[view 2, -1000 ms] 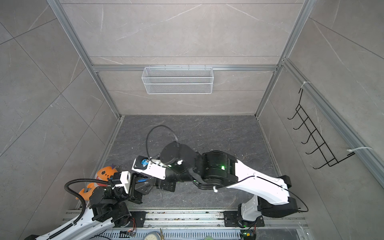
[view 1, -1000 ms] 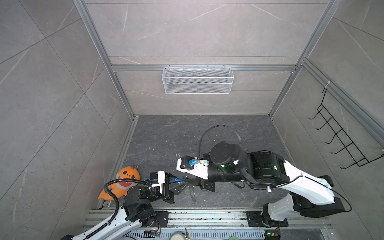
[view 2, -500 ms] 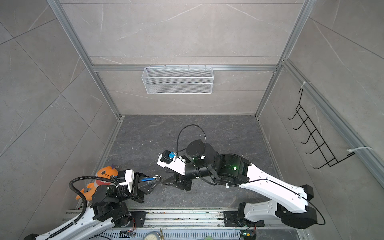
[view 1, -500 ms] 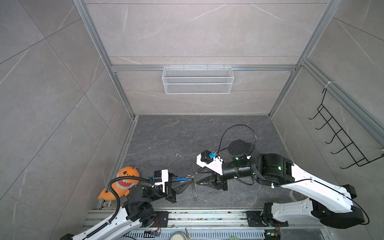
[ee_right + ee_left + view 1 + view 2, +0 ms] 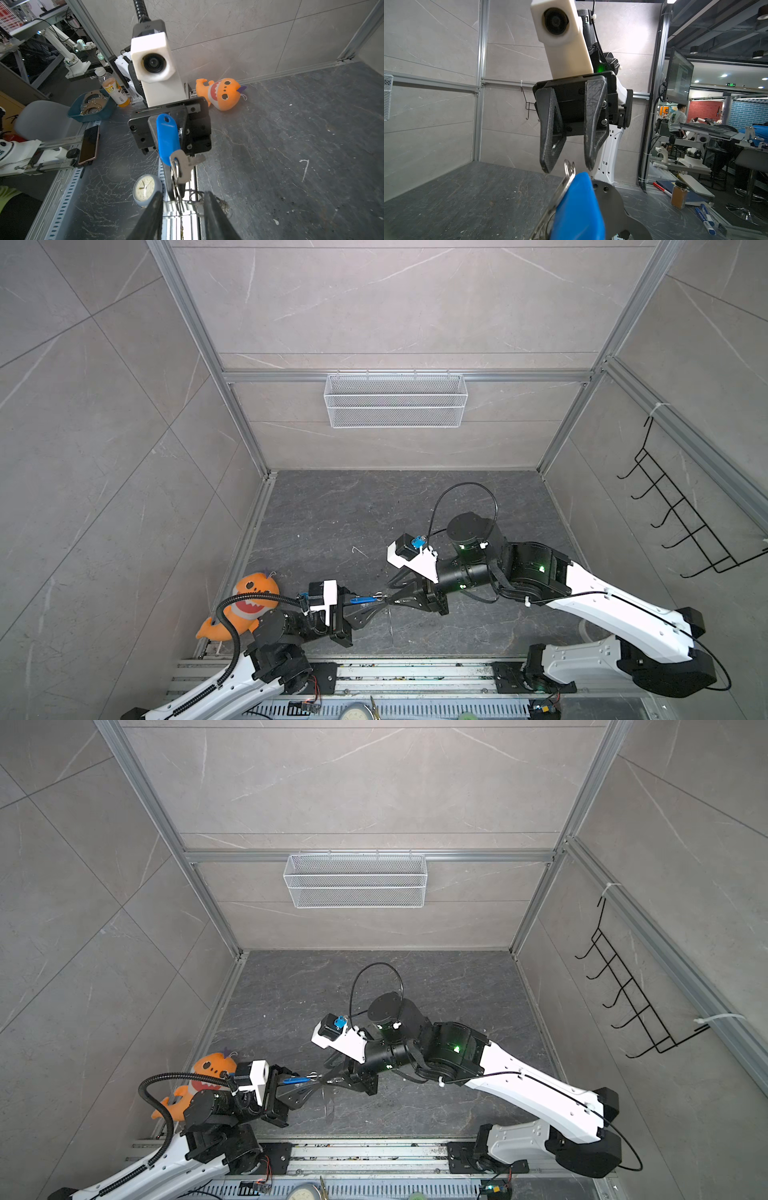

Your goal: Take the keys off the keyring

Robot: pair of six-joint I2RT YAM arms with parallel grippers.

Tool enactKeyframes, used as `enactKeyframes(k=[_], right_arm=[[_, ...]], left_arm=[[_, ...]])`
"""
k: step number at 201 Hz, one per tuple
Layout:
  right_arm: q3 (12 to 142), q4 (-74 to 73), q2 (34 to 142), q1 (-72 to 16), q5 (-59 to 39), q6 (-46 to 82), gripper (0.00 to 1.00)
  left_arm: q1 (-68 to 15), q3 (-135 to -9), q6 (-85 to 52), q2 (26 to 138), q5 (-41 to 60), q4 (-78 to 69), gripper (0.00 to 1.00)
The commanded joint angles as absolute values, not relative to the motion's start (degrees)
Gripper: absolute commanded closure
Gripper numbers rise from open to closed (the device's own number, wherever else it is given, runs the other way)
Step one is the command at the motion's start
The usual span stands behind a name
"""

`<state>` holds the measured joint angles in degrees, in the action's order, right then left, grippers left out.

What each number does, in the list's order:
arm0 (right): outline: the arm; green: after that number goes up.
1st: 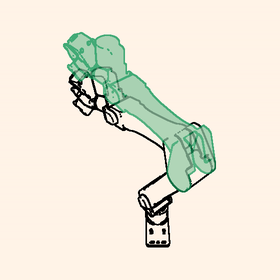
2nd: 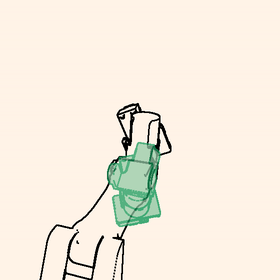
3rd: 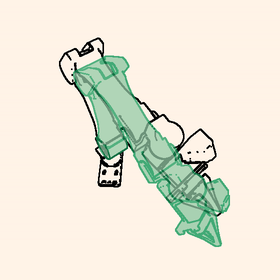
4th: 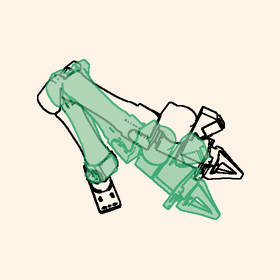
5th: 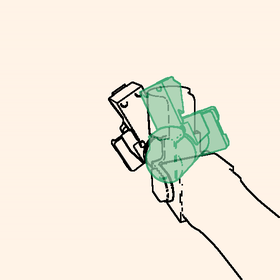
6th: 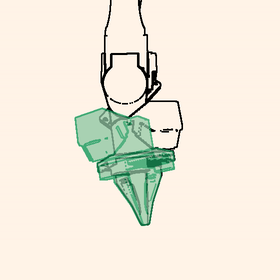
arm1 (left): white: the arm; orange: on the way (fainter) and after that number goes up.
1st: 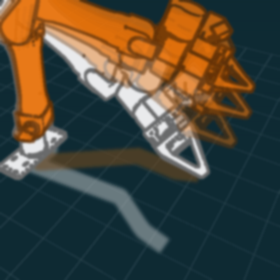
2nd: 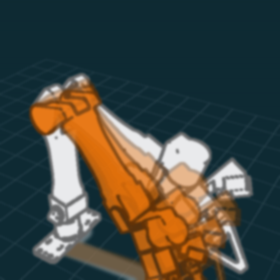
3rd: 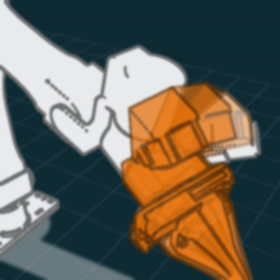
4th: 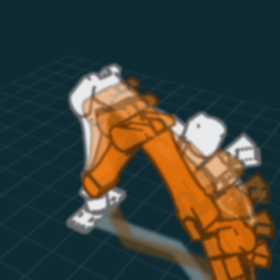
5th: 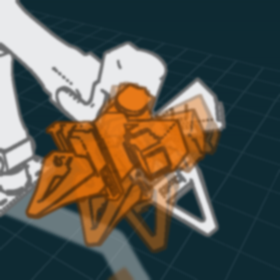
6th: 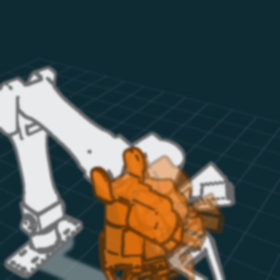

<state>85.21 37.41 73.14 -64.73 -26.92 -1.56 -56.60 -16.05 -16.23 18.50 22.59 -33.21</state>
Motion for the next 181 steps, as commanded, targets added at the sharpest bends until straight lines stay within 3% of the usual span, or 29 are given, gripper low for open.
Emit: enactKeyframes(k=[1, 42, 85, 118, 134, 145, 181], right_arm=[[84.05, 36.75, 73.48, -64.53, -29.41, -0.77, 0.70], [83.85, 35.87, 74.15, -64.52, -30.74, -0.37, 0.77], [83.96, 35.91, 74.27, -64.51, -30.08, -0.56, 1.00], [83.34, 37.01, 72.49, -64.53, -25.60, -0.53, 1.00], [83.23, 38.97, 70.97, -64.51, -20.42, 0.06, 1.00], [83.07, 40.77, 70.00, -64.55, -18.22, 0.31, 1.00], [81.70, 45.59, 67.05, -64.56, -11.53, 1.77, 1.00]], left_arm=[[-56.78, -18.46, -15.12, 17.58, 22.54, -35.86, 1.00], [-56.78, -18.63, -15.00, 17.91, 22.19, -35.64, 1.00], [-56.76, -18.76, -15.18, 18.08, 21.87, -35.42, 1.00], [-56.78, -19.92, -16.40, 18.38, 18.92, -32.25, 1.00], [-56.73, -20.38, -17.03, 18.20, 16.77, -29.71, 0.74], [-56.73, -20.53, -17.88, 17.95, 14.91, -28.20, 0.63], [-56.77, -23.47, -19.08, 13.34, 6.27, -16.38, 0.59]])
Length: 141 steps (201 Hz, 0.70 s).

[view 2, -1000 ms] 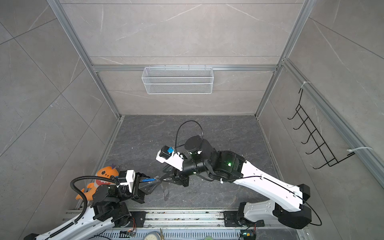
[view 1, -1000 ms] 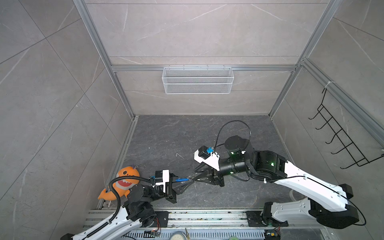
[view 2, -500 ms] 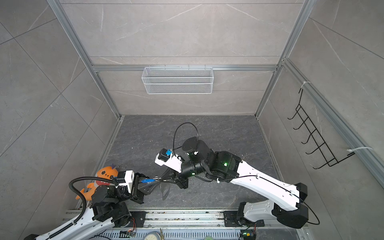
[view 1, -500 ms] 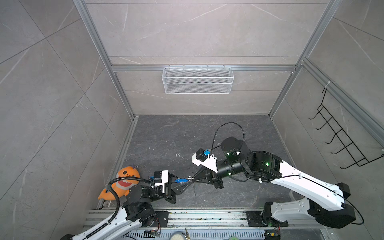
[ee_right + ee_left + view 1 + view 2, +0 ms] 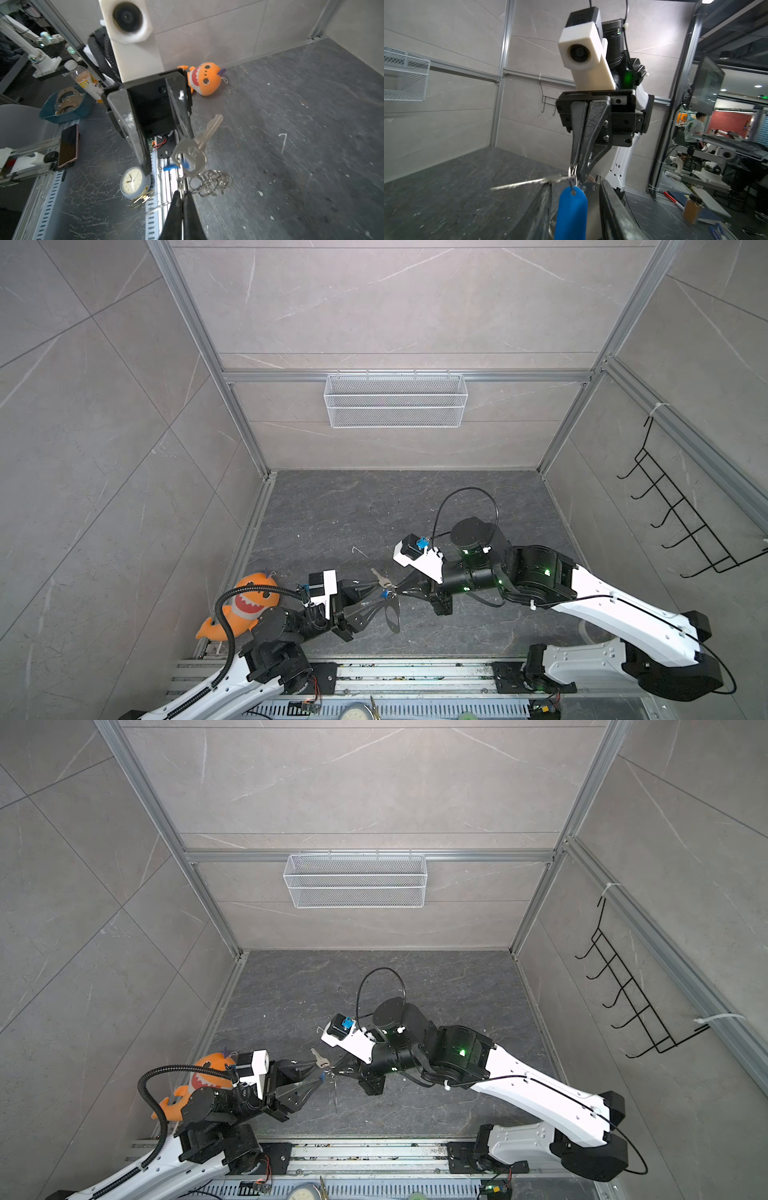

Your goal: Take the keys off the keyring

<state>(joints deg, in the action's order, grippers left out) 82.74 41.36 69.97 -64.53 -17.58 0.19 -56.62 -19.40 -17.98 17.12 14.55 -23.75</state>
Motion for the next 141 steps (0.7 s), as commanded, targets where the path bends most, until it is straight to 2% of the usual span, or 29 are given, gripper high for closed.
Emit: enactKeyframes(k=[1, 19, 36, 47, 74, 89, 141], right_arm=[[81.67, 45.74, 66.97, -64.54, -11.39, 1.81, 1.00], [81.07, 47.69, 66.02, -64.51, -10.02, 1.86, 1.00], [80.73, 48.88, 65.91, -64.52, -10.16, 1.63, 1.00], [80.77, 49.53, 66.22, -64.51, -10.77, 1.09, 1.00], [80.80, 49.75, 66.70, -64.52, -12.67, -0.04, 1.00], [80.55, 49.27, 66.57, -64.52, -13.49, -0.55, 1.00], [78.73, 47.42, 65.07, -64.51, -13.62, -0.61, 1.00]], left_arm=[[-56.77, -23.55, -19.08, 13.18, 5.77, -15.75, 0.59], [-56.78, -25.62, -20.21, 9.57, -0.76, -7.28, 0.52], [-56.78, -28.76, -19.67, 10.98, -0.45, -2.20, 0.47], [-56.77, -32.18, -18.72, 15.17, 3.55, 0.55, 0.47], [-56.73, -39.42, -16.06, 27.64, 14.05, 4.70, 0.56], [-56.77, -41.68, -15.07, 32.68, 18.46, 5.27, 0.57], [-56.78, -42.61, -14.35, 35.31, 23.65, 4.61, 0.56]])
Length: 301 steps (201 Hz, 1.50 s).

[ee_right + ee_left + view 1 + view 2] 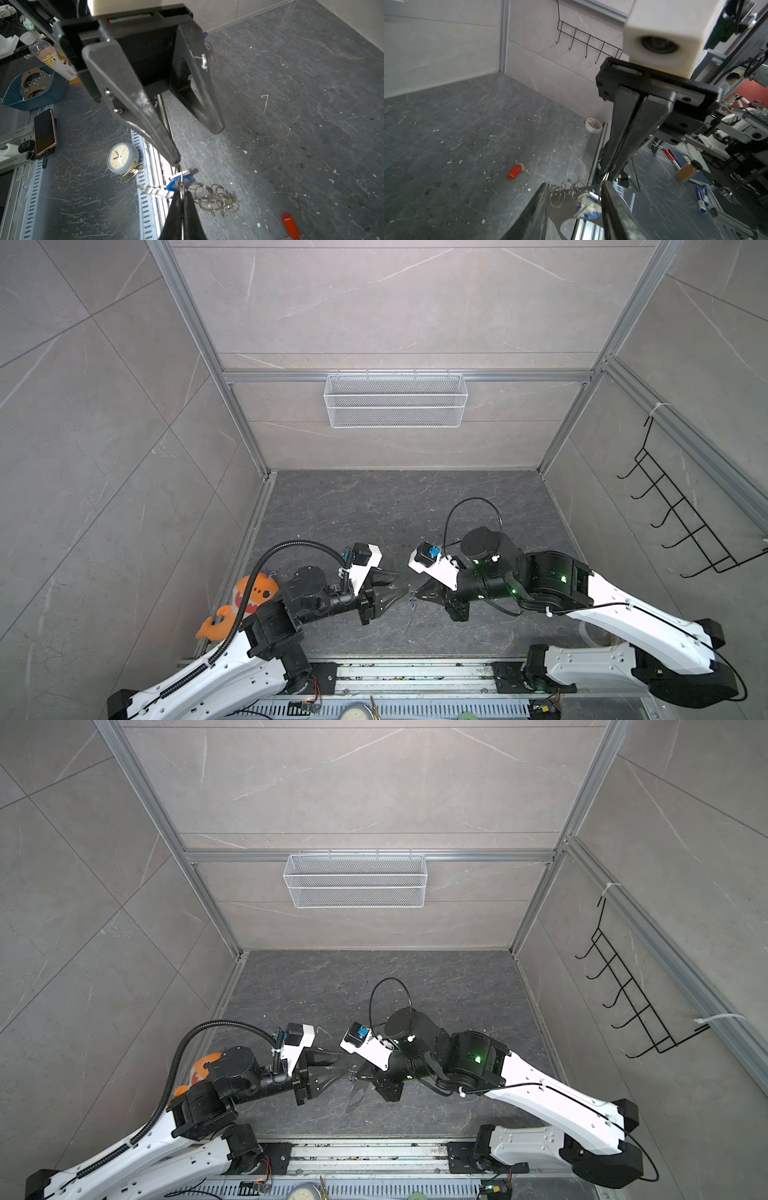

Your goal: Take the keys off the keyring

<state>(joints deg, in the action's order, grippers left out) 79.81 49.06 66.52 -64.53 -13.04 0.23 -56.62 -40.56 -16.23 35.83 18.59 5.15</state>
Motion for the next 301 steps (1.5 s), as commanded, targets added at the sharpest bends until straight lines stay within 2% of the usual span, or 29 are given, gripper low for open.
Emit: enactKeyframes(k=[1, 72, 90, 120, 147, 205, 258, 301], right_arm=[[78.69, 47.40, 65.05, -64.51, -13.62, -0.61, 1.00], [78.45, 46.11, 64.60, -64.52, -13.65, -0.69, 1.00], [78.45, 45.96, 64.60, -64.51, -13.71, -0.68, 1.00], [78.45, 45.89, 64.69, -64.52, -13.83, -0.63, 1.00], [78.01, 45.41, 64.44, -64.55, -13.60, -0.42, 1.00], [73.66, 38.72, 60.39, -64.51, -10.81, 0.61, 1.00], [61.49, 17.59, 52.83, -64.51, -7.78, 4.02, 1.00], [55.47, 5.72, 51.64, -64.51, -7.50, 6.90, 1.00]], left_arm=[[-56.78, -42.71, -14.34, 35.41, 23.60, 4.90, 0.56], [-56.78, -42.34, -15.59, 38.57, 27.13, 2.56, 0.60], [-56.77, -42.37, -15.53, 38.84, 27.00, 2.65, 0.72], [-56.78, -41.75, -15.73, 37.89, 25.97, 1.85, 0.82], [-56.77, -41.58, -15.68, 37.28, 25.54, 1.50, 1.00], [-56.78, -40.96, -18.11, 36.39, 20.73, 2.56, 1.00], [-56.77, -36.46, -22.45, 33.69, 16.04, -1.05, 1.00], [-56.86, -33.25, -25.50, 35.40, 16.35, -6.78, 1.00]])
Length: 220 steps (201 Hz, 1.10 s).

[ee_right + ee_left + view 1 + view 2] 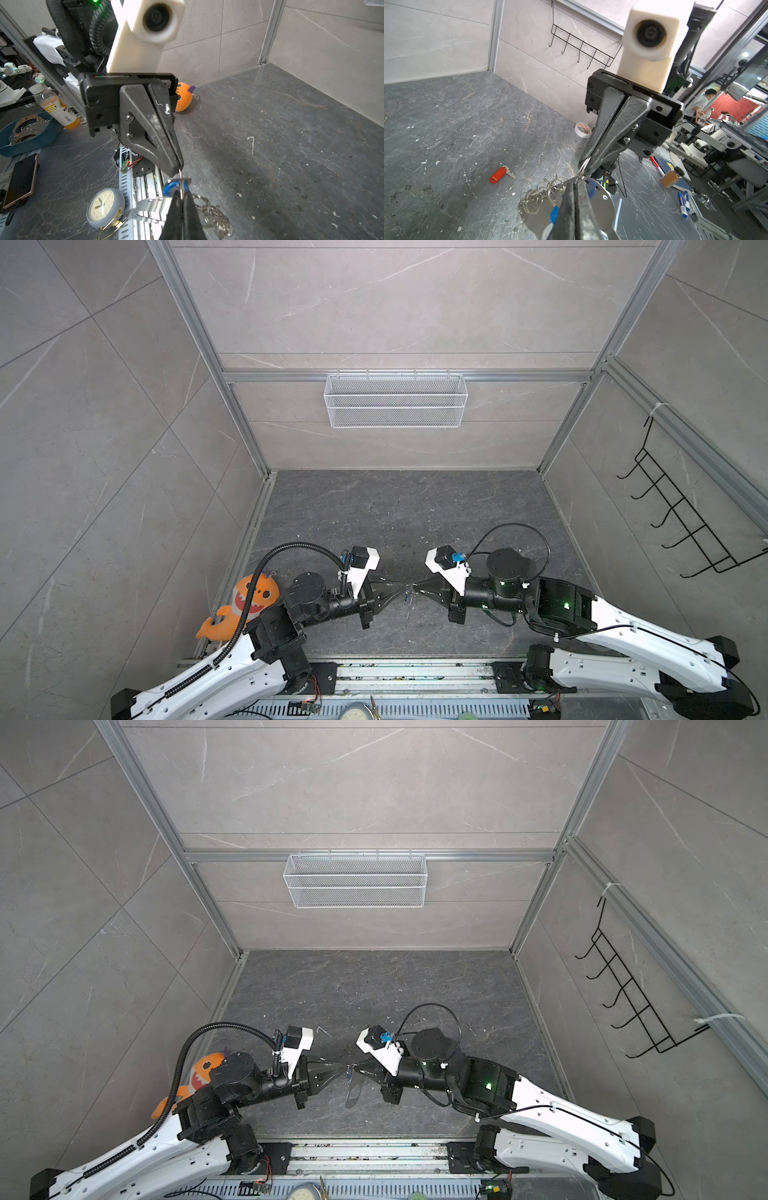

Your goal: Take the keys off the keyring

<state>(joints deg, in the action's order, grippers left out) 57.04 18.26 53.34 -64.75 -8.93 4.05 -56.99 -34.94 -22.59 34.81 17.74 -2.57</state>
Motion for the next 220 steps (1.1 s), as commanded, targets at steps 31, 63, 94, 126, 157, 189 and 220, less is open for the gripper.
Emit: enactKeyframes(k=[31, 63, 94, 126, 157, 189, 220], right_arm=[[52.88, -0.64, 51.15, -64.51, -6.53, 8.36, 1.00], [49.37, -8.33, 52.14, -64.53, -6.17, 10.86, 1.00], [49.21, -9.68, 53.21, -64.51, -4.71, 11.48, 1.00], [49.60, -2.48, 49.76, -64.54, 2.43, 9.44, 1.00], [48.25, 6.11, 48.60, -64.56, 9.59, 11.20, 1.00], [43.40, 10.42, 48.92, -64.51, 11.88, 16.66, 1.00], [39.97, 14.55, 51.29, -64.60, 11.16, 24.15, 1.00]], left_arm=[[-56.82, -31.19, -27.78, 35.18, 15.98, -10.45, 1.00], [-56.80, -28.16, -31.22, 34.86, 15.14, -16.89, 1.00], [-56.82, -27.23, -31.50, 33.50, 11.87, -15.81, 1.00], [-56.86, -27.36, -31.67, 28.73, -0.69, -4.24, 1.00], [-56.61, -25.79, -33.32, 29.03, -10.39, 3.15, 1.00], [-54.94, -24.54, -35.64, 32.61, -15.03, 6.18, 1.00], [-47.19, -22.02, -40.36, 34.46, -12.20, 8.07, 1.00]])
